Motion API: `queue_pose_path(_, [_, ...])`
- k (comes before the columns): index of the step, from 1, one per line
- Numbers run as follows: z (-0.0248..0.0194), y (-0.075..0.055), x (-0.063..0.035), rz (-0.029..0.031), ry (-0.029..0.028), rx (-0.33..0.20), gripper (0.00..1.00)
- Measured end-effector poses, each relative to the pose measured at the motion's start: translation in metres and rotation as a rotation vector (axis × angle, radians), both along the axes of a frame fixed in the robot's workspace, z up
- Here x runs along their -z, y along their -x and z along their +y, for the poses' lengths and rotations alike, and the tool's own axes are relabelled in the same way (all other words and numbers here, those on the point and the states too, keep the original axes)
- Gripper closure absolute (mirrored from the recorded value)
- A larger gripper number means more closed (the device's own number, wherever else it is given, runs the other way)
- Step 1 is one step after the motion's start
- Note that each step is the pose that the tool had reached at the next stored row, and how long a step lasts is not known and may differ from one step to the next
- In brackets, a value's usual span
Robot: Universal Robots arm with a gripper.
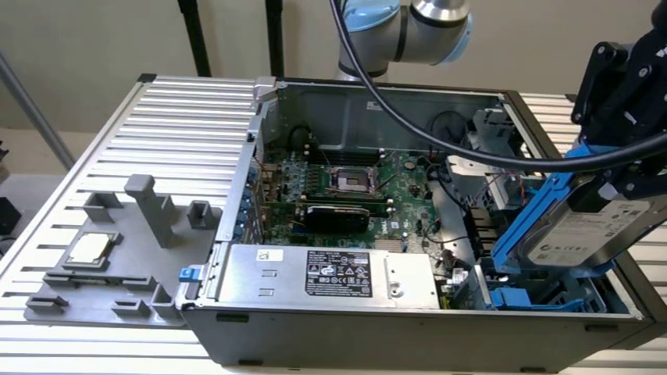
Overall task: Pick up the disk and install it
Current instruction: 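Insert the disk into the insertion slot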
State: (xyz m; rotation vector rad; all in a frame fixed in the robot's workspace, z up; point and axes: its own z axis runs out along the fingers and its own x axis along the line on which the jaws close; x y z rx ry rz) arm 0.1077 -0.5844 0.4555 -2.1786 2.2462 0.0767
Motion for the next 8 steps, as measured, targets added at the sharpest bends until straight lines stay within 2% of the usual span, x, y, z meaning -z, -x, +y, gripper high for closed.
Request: queue_pose_path(8, [-0.0006, 0.0019, 0.0070, 0.0000, 0.0001, -0.001, 0.68])
